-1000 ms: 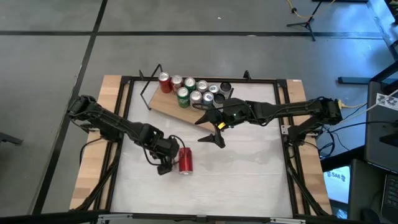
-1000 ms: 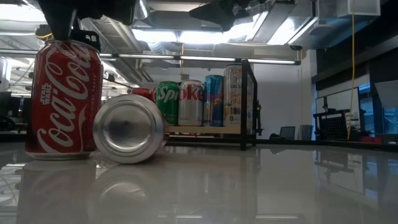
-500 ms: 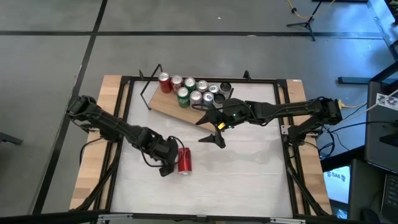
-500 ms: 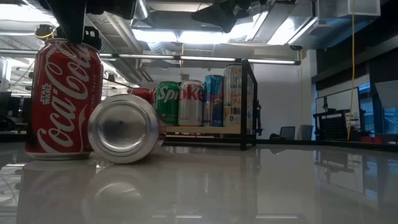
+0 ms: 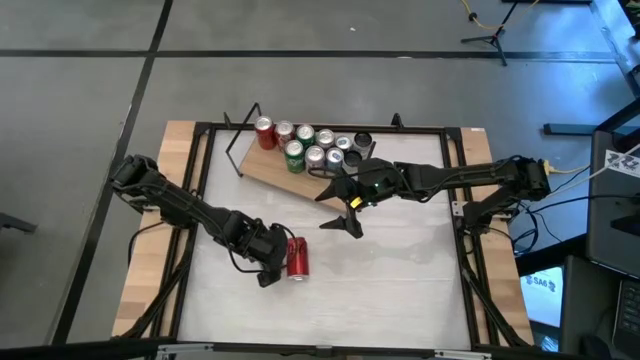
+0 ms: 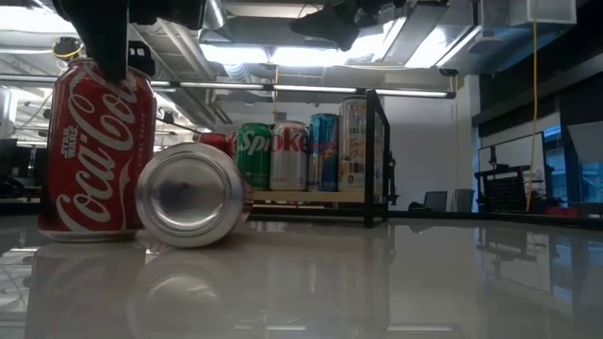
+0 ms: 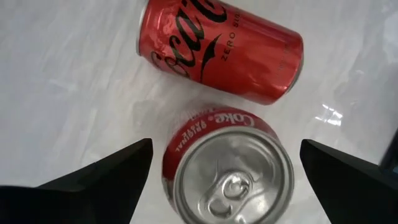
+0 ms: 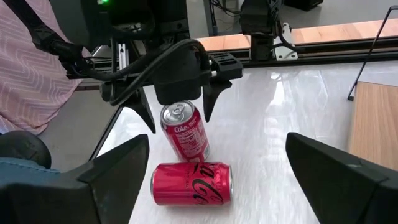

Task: Place canned beverage on shelf
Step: Put the red white soda can on the shelf aligned with other red white soda can

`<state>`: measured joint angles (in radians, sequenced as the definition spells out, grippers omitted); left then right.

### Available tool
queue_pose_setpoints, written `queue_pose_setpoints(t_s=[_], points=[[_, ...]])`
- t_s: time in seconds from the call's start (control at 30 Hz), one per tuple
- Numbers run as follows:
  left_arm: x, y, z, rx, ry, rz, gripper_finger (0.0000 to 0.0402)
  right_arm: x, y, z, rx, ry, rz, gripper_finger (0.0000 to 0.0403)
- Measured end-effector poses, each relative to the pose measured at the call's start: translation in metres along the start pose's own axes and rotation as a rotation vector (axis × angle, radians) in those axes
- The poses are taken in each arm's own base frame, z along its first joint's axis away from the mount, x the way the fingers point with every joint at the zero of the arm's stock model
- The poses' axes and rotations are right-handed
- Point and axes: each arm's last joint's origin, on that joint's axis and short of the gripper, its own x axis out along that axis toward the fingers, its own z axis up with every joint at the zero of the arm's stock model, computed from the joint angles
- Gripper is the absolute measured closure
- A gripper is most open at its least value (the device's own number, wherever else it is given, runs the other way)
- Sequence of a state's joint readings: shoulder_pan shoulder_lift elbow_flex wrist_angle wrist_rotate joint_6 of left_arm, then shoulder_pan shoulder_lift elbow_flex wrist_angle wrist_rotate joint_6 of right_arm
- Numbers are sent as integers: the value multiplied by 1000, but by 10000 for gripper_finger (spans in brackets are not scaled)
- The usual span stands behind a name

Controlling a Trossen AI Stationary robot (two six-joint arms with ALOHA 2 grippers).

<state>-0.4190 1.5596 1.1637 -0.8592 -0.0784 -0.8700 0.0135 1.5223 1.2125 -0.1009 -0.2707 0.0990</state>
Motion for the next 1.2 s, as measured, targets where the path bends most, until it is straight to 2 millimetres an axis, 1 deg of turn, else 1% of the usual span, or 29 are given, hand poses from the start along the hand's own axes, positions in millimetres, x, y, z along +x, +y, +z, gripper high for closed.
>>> queue_pose_setpoints(t_s=[0.27,0.47,0.63,0.93,1.2], points=[[5,-1,-2,21,2,26,8,0,0,-1,2,6,-1,31],[4,-3,-4,32,-6,26,8,0,0,-1,2,6,-1,31],[3,-5,-6,48,-55,65,8,0,0,-1,2,6,-1,31],[3,-5,-6,47,-50,61,8,0,0,-1,2,6,-1,31],[3,-6,-7,-36,-51,57,8,0,0,-1,2,6,-1,31]])
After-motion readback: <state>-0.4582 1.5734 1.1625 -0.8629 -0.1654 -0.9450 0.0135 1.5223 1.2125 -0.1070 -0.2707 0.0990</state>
